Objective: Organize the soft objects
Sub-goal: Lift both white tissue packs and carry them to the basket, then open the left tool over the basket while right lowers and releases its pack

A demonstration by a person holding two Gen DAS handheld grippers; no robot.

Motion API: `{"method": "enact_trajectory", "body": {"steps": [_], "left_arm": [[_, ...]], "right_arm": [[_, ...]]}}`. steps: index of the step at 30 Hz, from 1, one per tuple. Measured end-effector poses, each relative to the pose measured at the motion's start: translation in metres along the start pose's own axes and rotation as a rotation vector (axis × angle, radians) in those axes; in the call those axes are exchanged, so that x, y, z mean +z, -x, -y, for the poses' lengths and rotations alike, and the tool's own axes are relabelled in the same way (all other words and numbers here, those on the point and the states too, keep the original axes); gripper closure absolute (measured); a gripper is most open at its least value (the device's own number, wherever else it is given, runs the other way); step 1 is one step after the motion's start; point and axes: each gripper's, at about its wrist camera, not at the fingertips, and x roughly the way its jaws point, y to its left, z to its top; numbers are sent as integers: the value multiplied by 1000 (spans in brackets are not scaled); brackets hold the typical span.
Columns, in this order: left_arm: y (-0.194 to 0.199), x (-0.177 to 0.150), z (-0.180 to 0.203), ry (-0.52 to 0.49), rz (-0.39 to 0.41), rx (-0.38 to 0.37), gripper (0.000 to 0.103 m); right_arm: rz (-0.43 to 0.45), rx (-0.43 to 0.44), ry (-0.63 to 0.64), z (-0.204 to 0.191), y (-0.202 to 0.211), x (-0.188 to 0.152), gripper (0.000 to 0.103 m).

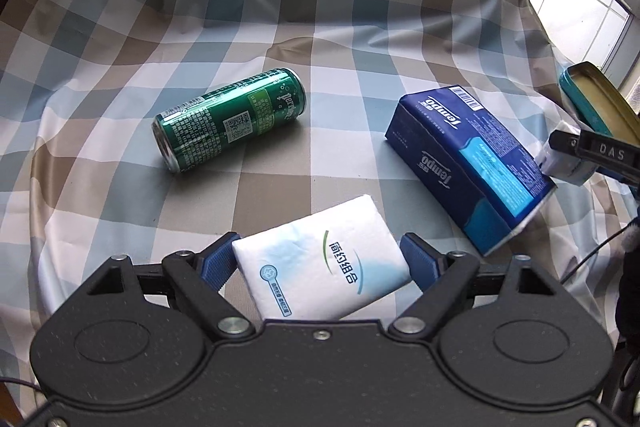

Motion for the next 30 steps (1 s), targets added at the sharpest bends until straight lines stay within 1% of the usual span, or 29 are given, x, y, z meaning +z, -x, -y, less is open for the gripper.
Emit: {"method": "enact_trajectory", "body": {"steps": [5,11,20,26,30], "left_arm": [[28,-21,-1,-10,8,-5,21],[59,-48,1,-12,22,-3,21],[96,-82,4,10,43,2,21],[110,-95,-1,70,52,10,21],[111,-100,-4,96,43,11,21]], "right_arm": [[7,68,-41,1,54,-33,30],[16,165,-48,-10,116,-69,30],[37,275,6,-23,192,-110,30],[19,326,71,-30,224,-134,30],[-4,351,120,-37,232,-148,30]]}}
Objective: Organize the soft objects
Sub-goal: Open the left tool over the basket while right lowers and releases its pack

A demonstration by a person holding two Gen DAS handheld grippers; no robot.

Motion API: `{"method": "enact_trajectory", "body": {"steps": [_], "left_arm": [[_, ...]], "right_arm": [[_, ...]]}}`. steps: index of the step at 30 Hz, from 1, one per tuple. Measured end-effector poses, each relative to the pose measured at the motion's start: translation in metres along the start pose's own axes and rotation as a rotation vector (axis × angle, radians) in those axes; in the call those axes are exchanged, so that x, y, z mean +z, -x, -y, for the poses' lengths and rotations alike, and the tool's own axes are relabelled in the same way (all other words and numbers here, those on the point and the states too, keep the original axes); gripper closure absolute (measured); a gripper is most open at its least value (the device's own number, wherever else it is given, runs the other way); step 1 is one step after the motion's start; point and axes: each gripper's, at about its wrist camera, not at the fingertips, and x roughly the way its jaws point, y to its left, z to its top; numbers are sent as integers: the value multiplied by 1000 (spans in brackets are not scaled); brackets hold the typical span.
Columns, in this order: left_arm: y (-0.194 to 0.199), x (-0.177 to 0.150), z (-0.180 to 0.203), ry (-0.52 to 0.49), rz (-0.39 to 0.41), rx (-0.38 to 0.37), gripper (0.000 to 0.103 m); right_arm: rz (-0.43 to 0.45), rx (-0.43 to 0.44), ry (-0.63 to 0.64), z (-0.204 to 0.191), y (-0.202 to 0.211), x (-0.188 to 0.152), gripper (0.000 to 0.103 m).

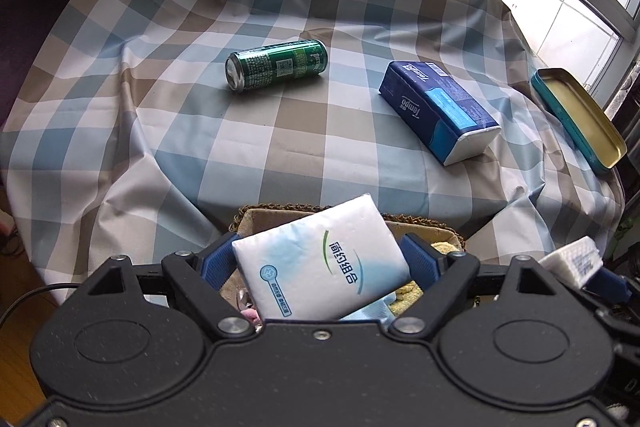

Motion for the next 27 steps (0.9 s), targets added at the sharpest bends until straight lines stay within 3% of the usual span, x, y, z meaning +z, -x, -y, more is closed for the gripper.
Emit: {"method": "enact_trajectory", "body": {"steps": [8,27], "left_arm": [[-9,3,1,-6,-9,12,20],[-32,10,3,4,-34,8,19]], "right_arm": [[-65,16,44,-13,-3,-21,30],[-126,19,42,-11,-18,-22,30]]}}
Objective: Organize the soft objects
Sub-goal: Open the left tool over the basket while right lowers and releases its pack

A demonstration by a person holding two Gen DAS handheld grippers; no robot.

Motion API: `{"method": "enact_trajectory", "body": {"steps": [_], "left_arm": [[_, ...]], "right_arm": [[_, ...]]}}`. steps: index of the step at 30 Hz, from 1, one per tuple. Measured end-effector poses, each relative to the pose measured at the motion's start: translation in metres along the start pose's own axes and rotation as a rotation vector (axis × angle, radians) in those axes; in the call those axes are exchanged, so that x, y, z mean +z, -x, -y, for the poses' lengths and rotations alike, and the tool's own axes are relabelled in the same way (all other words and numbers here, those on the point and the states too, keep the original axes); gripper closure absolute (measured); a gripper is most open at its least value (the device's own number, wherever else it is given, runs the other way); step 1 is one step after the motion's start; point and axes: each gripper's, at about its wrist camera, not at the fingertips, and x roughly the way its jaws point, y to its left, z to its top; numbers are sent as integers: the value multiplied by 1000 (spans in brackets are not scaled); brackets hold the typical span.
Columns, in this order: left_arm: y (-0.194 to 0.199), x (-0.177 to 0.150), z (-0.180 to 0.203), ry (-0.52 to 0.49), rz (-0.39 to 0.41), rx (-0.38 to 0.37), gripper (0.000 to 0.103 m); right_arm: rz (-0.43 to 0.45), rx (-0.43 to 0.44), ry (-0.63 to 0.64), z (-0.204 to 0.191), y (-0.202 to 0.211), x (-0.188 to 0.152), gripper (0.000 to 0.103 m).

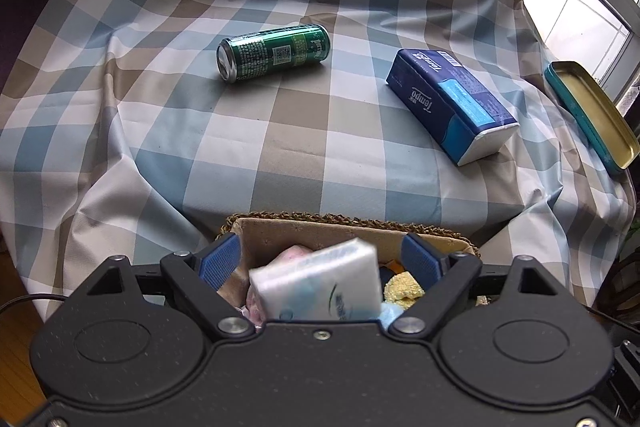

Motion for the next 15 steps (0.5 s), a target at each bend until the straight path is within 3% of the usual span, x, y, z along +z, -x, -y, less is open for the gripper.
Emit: {"method": "enact_trajectory", "body": {"steps": [7,15], "left_arm": [[9,0,0,-5,32,16,15],[22,-9,-5,-14,67,90,15]], "right_arm": [[-6,1,1,1,-2,0,30],[-30,5,13,0,-7,0,29]]}}
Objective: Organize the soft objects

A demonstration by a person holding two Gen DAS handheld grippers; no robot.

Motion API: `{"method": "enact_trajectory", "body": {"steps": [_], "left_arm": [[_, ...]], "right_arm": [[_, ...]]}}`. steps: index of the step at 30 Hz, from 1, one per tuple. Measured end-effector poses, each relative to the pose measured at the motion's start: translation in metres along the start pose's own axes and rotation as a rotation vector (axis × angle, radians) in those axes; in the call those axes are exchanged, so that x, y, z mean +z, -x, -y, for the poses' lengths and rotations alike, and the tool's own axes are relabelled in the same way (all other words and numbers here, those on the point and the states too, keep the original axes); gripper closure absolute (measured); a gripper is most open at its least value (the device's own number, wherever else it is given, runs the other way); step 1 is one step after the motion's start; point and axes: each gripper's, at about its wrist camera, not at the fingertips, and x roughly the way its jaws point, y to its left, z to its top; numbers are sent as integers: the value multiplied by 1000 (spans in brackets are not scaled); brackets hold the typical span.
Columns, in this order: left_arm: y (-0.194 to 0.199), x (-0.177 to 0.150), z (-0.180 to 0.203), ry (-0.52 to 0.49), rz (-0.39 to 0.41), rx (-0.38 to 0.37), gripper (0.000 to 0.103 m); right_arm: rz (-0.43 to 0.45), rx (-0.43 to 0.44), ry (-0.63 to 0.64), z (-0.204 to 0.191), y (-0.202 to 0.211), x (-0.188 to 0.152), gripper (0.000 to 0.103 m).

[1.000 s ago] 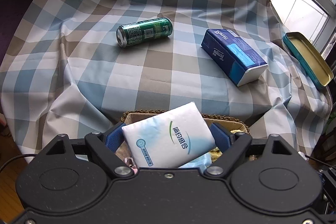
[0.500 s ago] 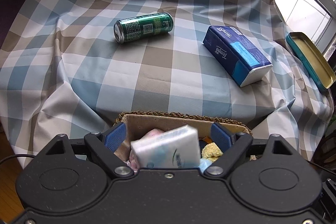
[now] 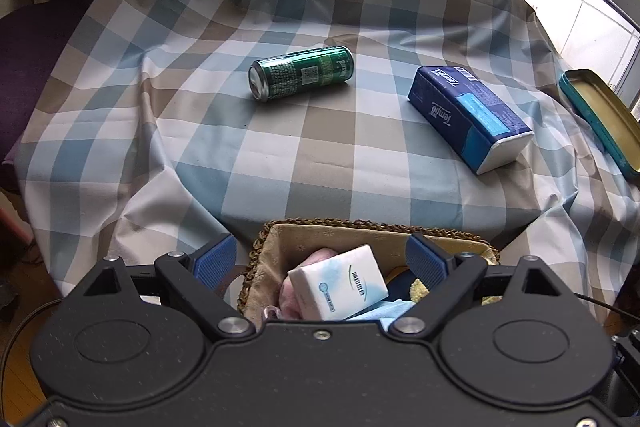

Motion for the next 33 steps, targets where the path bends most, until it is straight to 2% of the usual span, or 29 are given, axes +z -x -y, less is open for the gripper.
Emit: {"method": "enact_trajectory", "body": {"steps": [5,8,11,15,24,33], "left_arm": [[8,-7,-9,2,19,53,14],[9,-10,-14,12,19,65,14],[10,-12,-18,17,21,74,14],[10,-14,-19,17,18,79,14],[12,-21,-14,-11,13,82,14],[14,-33,-4,-58,1,90,14]], "right_arm": [[-33,9,-2,0,-9,4,29],[-40,16,3,-3,-14,6,28],[-34,19,-13,-3,-18,9,22],[-26,14,-37,0,-16,11,22],[-1,-84,-77,12,-7,12,22],[5,-139,-119,20,-4,9,22]]}}
